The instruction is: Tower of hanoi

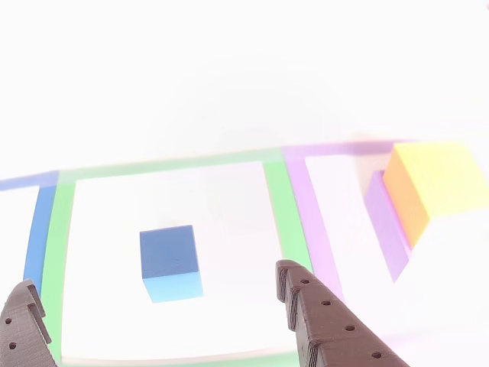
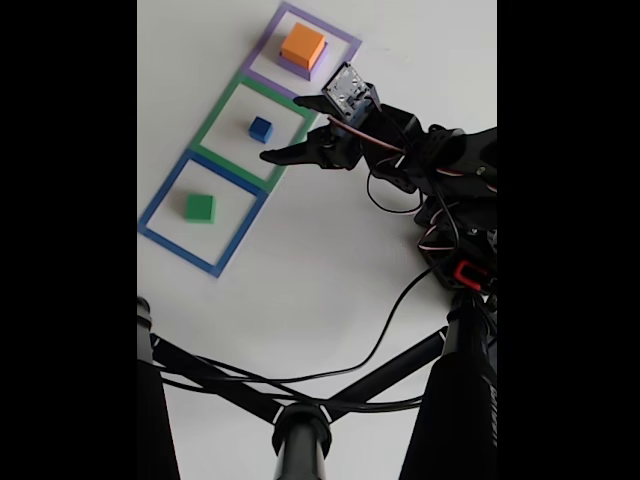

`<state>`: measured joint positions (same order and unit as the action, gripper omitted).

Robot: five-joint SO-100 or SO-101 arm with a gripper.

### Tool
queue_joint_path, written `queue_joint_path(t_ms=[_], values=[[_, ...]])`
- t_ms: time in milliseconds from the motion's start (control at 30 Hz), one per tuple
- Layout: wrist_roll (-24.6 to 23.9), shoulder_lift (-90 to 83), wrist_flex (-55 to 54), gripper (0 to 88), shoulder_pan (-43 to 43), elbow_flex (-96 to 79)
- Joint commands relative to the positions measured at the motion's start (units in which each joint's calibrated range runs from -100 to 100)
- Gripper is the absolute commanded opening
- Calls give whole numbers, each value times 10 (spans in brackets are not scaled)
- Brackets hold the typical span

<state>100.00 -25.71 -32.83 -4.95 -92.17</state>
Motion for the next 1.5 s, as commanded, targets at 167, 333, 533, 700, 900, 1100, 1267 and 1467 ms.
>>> queue_joint_path(t_ms=[167,333,533,700,900,1100,1267,1467], values=[[0,188,-188,358,12,50],[0,278,-253,356,14,83],[0,359,-307,352,20,120],[0,406,-332,345,29,145],[0,453,-336,335,32,179],[0,477,-337,321,35,192],[0,481,-338,285,41,192],[0,481,-338,202,51,192]])
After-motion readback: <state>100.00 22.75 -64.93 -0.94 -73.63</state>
